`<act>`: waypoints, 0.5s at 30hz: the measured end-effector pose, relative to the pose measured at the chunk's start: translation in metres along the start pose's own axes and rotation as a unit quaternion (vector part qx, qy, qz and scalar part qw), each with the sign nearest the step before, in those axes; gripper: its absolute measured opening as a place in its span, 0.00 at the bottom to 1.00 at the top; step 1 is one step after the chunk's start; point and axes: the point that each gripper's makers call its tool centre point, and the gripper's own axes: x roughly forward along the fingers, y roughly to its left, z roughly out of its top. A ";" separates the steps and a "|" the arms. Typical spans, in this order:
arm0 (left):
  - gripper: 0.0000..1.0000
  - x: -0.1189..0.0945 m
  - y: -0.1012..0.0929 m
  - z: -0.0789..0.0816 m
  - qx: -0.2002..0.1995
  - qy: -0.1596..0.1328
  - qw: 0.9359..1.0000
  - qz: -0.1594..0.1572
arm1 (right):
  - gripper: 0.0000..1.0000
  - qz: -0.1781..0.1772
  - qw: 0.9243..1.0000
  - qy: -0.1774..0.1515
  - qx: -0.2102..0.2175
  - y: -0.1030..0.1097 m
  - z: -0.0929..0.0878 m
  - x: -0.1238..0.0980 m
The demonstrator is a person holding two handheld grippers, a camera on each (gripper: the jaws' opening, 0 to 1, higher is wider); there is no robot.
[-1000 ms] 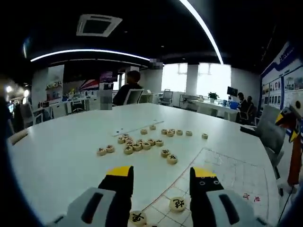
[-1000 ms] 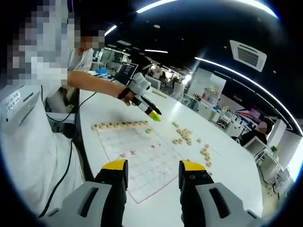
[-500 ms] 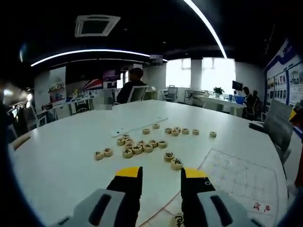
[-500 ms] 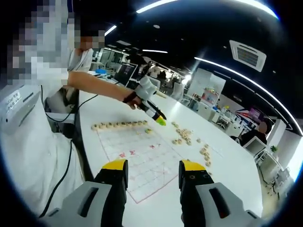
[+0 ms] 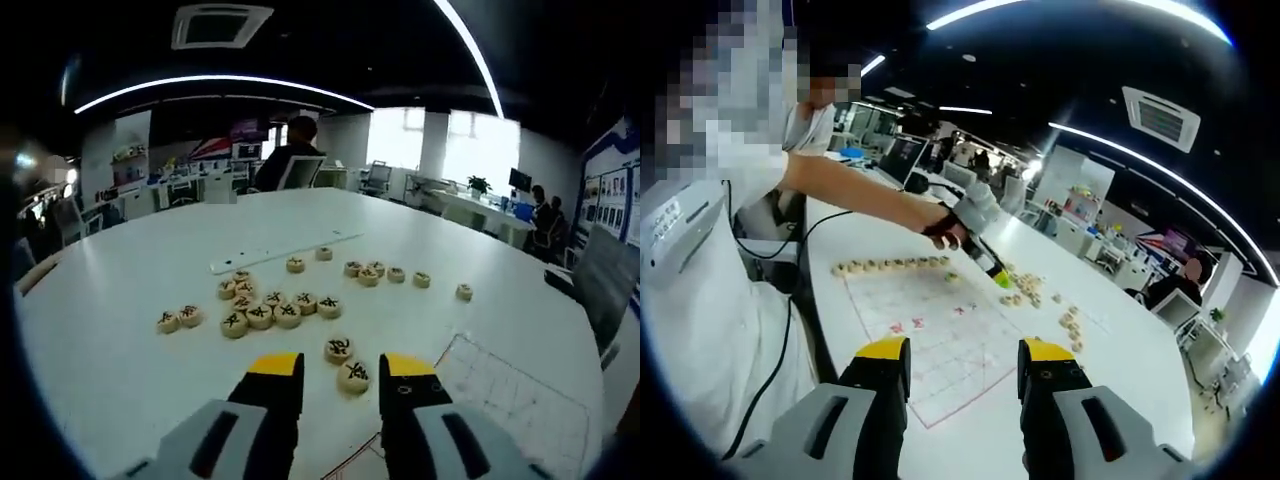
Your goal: Pick up the chess pieces one by one and place each piece onto its starting position on the chessboard, setting the pieces on their correct points until all the chess pieces are arranged in the starting layout
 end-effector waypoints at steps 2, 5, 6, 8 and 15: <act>0.32 0.008 0.002 0.001 -0.004 0.005 1.000 0.008 | 0.44 0.000 1.000 0.001 0.000 -0.001 -0.001 -0.001; 0.31 0.020 0.007 0.002 -0.007 0.013 1.000 0.017 | 0.44 0.000 1.000 0.001 0.001 -0.002 -0.001 -0.001; 0.31 0.024 0.008 0.003 -0.009 0.014 1.000 0.019 | 0.44 0.000 1.000 0.001 0.000 -0.002 -0.001 -0.001; 0.31 0.030 0.010 0.002 -0.011 0.018 0.999 0.024 | 0.44 0.000 1.000 0.002 0.000 -0.002 -0.001 0.000; 0.31 0.043 0.007 -0.010 -0.004 0.044 0.999 0.027 | 0.44 0.005 1.000 0.003 -0.002 0.001 0.000 0.003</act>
